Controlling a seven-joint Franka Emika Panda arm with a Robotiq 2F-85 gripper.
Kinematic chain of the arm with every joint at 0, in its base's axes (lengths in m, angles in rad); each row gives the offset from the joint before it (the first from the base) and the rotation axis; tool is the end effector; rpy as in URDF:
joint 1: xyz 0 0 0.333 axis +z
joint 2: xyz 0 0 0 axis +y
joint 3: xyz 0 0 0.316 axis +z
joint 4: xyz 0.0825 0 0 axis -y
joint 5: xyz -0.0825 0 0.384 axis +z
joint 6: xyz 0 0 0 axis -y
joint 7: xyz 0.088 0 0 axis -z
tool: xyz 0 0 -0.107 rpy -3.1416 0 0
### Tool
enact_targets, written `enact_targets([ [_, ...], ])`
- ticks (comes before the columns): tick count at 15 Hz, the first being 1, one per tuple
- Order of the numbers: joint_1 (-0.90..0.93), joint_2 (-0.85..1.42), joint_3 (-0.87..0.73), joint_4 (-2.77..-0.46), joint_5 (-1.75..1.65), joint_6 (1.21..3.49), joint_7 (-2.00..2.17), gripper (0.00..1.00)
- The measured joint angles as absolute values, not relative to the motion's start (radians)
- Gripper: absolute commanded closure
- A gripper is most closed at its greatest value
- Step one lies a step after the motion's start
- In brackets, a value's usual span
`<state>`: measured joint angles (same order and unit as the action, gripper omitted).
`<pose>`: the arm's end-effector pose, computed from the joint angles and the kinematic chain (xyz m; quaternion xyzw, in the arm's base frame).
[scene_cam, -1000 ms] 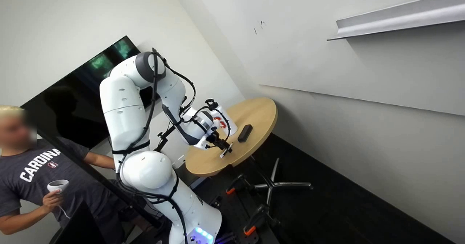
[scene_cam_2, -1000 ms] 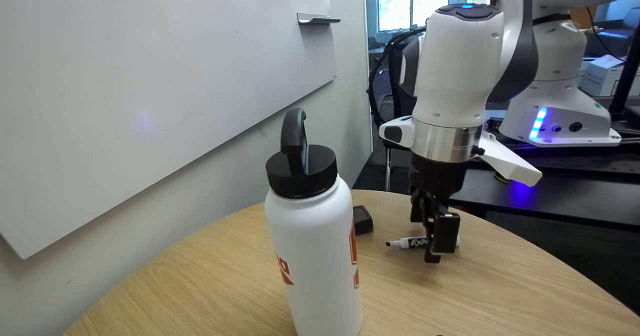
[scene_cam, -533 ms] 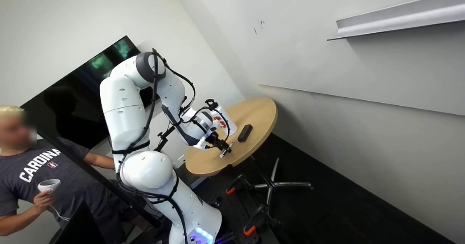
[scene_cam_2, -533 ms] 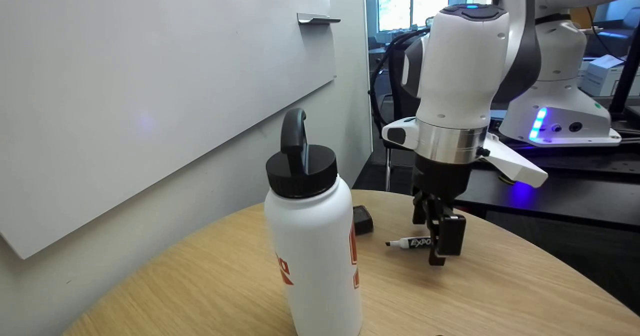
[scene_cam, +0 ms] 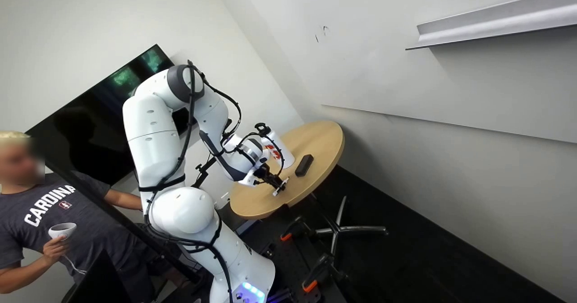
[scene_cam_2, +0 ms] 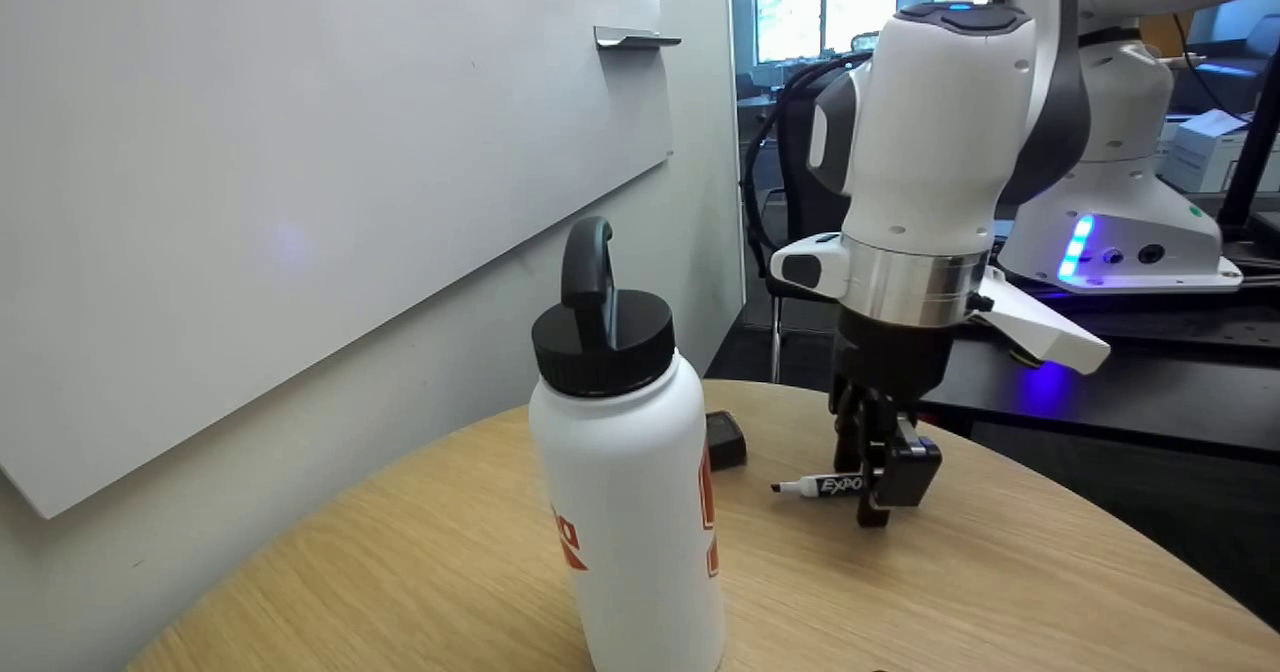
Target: Use the black marker to write on the white board in the wall
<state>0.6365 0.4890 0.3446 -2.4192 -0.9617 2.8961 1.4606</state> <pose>0.2020 0.4191 0.1265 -0.9773 -0.2029 -0.0562 0.0225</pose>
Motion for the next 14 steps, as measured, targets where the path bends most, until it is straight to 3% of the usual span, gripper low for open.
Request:
enact_targets([
  [3,0.637,0.482,0.345,-2.419,-0.962,2.896,1.461,0.96],
  [4,0.637,0.481,0.346,-2.420,-0.962,2.896,1.461,1.00],
  [9,0.613,0.457,0.396,-2.439,-0.910,2.893,1.438,0.95],
  [14,0.494,0.293,0.556,-2.516,-0.537,2.816,1.167,0.95],
])
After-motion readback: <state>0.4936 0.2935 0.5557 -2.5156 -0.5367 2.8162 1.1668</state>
